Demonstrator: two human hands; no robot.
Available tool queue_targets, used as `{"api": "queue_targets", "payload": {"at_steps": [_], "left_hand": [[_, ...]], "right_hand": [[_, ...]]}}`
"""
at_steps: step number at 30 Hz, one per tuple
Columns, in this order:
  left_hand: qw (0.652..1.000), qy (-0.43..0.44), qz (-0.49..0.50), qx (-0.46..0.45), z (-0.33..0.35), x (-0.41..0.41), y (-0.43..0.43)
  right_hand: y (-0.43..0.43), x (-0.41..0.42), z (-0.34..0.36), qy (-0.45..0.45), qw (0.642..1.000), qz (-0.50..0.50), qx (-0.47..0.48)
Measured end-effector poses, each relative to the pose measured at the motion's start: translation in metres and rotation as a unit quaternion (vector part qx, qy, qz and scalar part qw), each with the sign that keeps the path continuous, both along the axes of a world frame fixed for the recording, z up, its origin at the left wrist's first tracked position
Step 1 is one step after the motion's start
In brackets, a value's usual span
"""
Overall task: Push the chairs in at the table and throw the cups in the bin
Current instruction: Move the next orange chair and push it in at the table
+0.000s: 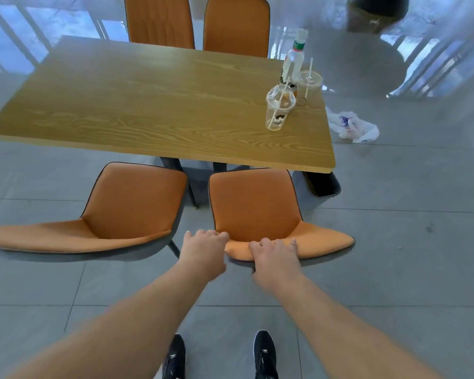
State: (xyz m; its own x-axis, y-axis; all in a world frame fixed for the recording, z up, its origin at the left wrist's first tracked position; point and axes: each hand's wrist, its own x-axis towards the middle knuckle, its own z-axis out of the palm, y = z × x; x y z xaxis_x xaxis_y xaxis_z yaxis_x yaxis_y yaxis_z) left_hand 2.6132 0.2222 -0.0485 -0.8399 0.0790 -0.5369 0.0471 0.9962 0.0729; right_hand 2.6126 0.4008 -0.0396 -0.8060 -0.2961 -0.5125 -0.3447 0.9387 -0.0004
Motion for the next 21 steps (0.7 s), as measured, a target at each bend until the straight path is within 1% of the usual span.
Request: {"api": "queue_targets", "payload": {"at_steps": [4, 7, 9, 12, 16, 18, 21], "left_hand": [[0.997, 0.005, 0.048, -0.054, 0.013, 0.018, -0.125], [0.989, 0.012, 0.095, -0.115, 0.013, 0.037, -0.220], [0.986, 0.027, 0.093, -0.133, 0.008, 0.053, -0.264], [0.988, 0.081, 0.044, -0.123, -0.002, 0.063, -0.288], [0.987, 0.133, 0.021, -0.088, -0.012, 0.062, -0.293], [0.987, 0.142, -0.002, -0.075, -0.014, 0.061, -0.298], [0.989, 0.139, -0.005, -0.056, -0.013, 0.058, -0.302]], "right_hand": [[-0.049, 0.009, -0.004, 0.026, 0.996, -0.040, 0.069], [-0.053, 0.012, -0.008, 0.083, 0.991, -0.048, 0.096], [-0.056, 0.010, -0.011, 0.098, 0.988, -0.055, 0.109], [-0.079, 0.009, -0.018, 0.071, 0.991, -0.024, 0.109], [-0.115, 0.008, -0.028, 0.060, 0.989, 0.029, 0.129], [-0.119, 0.005, -0.032, 0.054, 0.987, 0.036, 0.147], [-0.107, 0.000, -0.031, 0.046, 0.991, 0.049, 0.117]]}}
